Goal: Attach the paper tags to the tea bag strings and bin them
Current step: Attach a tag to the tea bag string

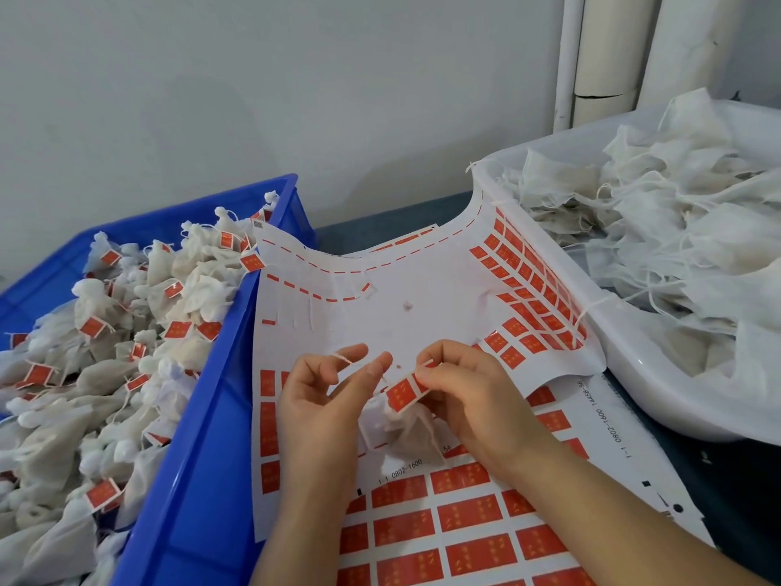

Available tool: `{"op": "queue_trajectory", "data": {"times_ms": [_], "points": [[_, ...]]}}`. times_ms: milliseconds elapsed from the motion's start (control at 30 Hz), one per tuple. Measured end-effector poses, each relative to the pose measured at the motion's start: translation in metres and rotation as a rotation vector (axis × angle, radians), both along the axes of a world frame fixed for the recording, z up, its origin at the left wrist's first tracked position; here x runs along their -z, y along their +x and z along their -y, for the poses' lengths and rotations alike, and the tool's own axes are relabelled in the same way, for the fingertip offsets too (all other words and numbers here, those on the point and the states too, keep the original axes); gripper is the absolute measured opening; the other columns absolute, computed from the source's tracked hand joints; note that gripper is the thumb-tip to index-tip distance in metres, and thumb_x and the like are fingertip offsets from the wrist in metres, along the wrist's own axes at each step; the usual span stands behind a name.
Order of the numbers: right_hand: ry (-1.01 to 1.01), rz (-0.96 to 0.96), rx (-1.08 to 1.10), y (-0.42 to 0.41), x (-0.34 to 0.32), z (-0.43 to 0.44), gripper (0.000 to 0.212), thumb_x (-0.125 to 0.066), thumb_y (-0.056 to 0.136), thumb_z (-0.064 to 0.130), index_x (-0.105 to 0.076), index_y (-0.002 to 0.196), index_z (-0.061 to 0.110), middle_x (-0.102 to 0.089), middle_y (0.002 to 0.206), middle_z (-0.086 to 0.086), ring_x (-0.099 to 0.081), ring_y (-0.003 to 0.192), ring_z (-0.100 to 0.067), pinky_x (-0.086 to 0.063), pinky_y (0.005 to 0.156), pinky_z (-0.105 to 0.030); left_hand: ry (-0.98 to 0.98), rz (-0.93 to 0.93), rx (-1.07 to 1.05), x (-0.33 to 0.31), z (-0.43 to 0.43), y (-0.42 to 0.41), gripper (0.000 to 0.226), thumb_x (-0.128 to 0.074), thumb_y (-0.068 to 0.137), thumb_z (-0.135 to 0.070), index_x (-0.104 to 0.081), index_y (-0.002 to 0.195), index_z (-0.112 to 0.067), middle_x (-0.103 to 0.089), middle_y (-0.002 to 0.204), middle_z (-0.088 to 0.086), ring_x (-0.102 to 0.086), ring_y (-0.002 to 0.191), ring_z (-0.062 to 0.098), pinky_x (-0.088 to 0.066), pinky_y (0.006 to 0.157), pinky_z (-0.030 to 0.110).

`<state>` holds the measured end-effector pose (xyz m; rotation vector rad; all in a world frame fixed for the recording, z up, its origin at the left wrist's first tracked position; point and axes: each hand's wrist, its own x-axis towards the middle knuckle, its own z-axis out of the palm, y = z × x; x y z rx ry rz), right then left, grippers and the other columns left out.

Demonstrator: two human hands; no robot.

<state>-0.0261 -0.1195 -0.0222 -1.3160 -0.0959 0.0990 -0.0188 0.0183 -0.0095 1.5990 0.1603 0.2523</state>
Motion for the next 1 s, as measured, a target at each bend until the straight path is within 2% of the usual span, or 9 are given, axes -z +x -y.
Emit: {"op": "queue_trajectory", "data": {"times_ms": [167,267,367,433,600,733,800,900,1000], "points": [[-0.021,-0.005,0.004,-0.001,-0.002,-0.001,0.028,-0.051,0.092,0.013,-0.062,0.068,0.024,-0.063,0.069,0.006,-0.063,0.076,-0.012,-0.046,0.072,-0.025,-0.067,0.018,-0.023,0.001,-0.001,0.0,0.044,-0.074,0.04,-0.042,-0.048,0.066,-0.017,-0.073,0.084,-0.003,-0.069,0.091,0.021,-0.054,0.074,0.031],[-0.031,-0.005,0.007,-0.002,-0.004,-0.001,0.026,-0.051,0.092,0.013,-0.06,0.069,0.022,-0.062,0.07,0.005,-0.063,0.077,-0.014,-0.047,0.073,-0.026,-0.056,0.034,-0.017,0.001,0.0,-0.001,0.029,-0.073,0.042,-0.041,-0.056,0.059,-0.024,-0.072,0.082,-0.001,-0.07,0.088,0.022,-0.054,0.073,0.032],[-0.042,0.005,0.023,-0.002,-0.005,-0.001,0.027,-0.05,0.092,0.011,-0.06,0.069,0.022,-0.061,0.072,0.003,-0.063,0.08,-0.019,-0.051,0.075,-0.029,-0.022,0.064,0.0,0.0,0.001,-0.002,0.017,-0.071,0.05,-0.038,-0.068,0.062,-0.026,-0.073,0.084,-0.003,-0.071,0.085,0.017,-0.056,0.067,0.025],[-0.06,0.006,0.031,-0.002,-0.005,-0.002,0.025,-0.05,0.092,0.012,-0.059,0.071,0.02,-0.062,0.073,0.002,-0.065,0.084,-0.022,-0.054,0.079,-0.031,-0.005,0.063,0.001,-0.001,0.003,-0.003,0.021,-0.069,0.054,-0.037,-0.074,0.072,-0.028,-0.074,0.084,-0.007,-0.071,0.079,0.012,-0.054,0.059,0.017],[-0.042,0.002,0.007,-0.004,-0.007,-0.002,0.029,-0.05,0.092,0.013,-0.06,0.068,0.024,-0.062,0.068,0.007,-0.065,0.077,-0.013,-0.052,0.074,-0.023,0.037,0.08,0.02,-0.002,0.005,-0.002,0.027,-0.069,0.059,-0.032,-0.072,0.086,-0.032,-0.07,0.083,-0.025,-0.067,0.073,-0.004,-0.047,0.052,0.007],[-0.061,0.044,0.016,-0.004,-0.009,-0.001,0.029,-0.052,0.091,0.014,-0.061,0.065,0.024,-0.061,0.068,0.004,-0.062,0.075,-0.014,-0.052,0.072,-0.023,0.067,0.119,0.065,-0.003,0.006,-0.003,0.031,-0.071,0.06,-0.028,-0.07,0.09,-0.031,-0.069,0.081,-0.03,-0.064,0.074,-0.012,-0.044,0.052,0.003],[-0.042,0.07,0.056,-0.003,-0.01,0.0,0.024,-0.055,0.089,0.015,-0.061,0.067,0.02,-0.062,0.071,-0.001,-0.061,0.076,-0.019,-0.053,0.074,-0.025,0.084,0.131,0.081,-0.002,0.006,-0.004,0.026,-0.072,0.064,-0.023,-0.07,0.088,-0.034,-0.069,0.082,-0.028,-0.066,0.076,-0.008,-0.044,0.053,0.003],[-0.009,0.072,0.158,-0.001,-0.009,0.004,0.032,-0.053,0.09,0.009,-0.063,0.063,0.024,-0.062,0.069,-0.003,-0.059,0.07,-0.018,-0.054,0.07,-0.024,0.126,0.128,0.123,-0.001,0.006,-0.005,0.033,-0.071,0.074,-0.009,-0.069,0.085,-0.039,-0.069,0.088,-0.027,-0.069,0.076,0.004,-0.048,0.055,0.008],[-0.01,0.065,0.19,0.0,-0.01,0.007,0.028,-0.054,0.088,0.01,-0.064,0.065,0.024,-0.062,0.068,-0.003,-0.056,0.065,-0.015,-0.053,0.07,-0.027,0.154,0.105,0.226,-0.003,0.008,-0.008,0.036,-0.073,0.073,-0.009,-0.069,0.089,-0.04,-0.07,0.092,-0.023,-0.07,0.076,0.007,-0.05,0.057,0.01]]}}
